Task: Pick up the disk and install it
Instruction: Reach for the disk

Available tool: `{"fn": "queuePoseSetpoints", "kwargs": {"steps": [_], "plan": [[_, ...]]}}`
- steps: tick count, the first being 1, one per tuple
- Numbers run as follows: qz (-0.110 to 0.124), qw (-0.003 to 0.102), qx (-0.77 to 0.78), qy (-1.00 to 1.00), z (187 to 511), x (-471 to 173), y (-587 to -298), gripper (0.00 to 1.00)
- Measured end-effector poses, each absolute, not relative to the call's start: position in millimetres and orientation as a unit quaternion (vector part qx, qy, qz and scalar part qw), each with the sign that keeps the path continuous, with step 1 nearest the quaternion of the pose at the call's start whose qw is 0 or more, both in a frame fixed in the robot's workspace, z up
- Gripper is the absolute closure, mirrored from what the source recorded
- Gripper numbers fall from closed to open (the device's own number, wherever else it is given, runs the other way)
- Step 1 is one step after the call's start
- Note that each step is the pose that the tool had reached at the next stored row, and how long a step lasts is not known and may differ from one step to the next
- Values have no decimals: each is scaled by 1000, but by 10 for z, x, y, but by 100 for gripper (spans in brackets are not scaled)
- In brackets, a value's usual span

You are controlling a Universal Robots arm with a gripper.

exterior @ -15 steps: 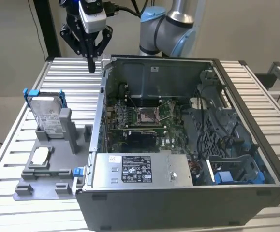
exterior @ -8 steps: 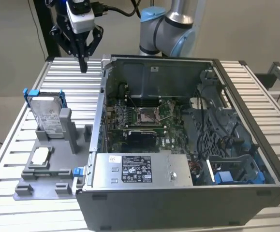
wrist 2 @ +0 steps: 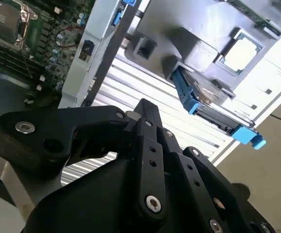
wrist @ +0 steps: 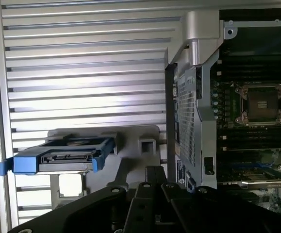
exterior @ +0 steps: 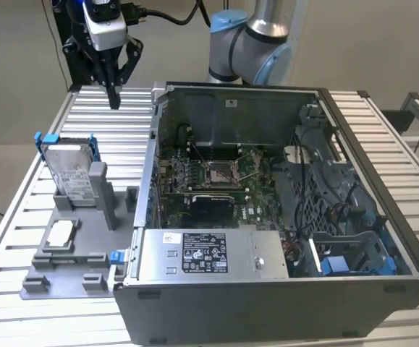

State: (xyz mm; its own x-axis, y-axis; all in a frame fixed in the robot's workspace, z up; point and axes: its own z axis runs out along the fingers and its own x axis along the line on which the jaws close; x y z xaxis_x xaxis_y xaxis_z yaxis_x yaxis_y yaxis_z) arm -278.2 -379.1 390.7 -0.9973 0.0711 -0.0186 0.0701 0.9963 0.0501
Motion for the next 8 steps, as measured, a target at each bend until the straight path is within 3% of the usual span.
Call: {"fn": "queuePoseSetpoints", "kwargs": {"steps": [8], "plan": [[25,10,35,999,3905,-3010,-3791,100]]}}
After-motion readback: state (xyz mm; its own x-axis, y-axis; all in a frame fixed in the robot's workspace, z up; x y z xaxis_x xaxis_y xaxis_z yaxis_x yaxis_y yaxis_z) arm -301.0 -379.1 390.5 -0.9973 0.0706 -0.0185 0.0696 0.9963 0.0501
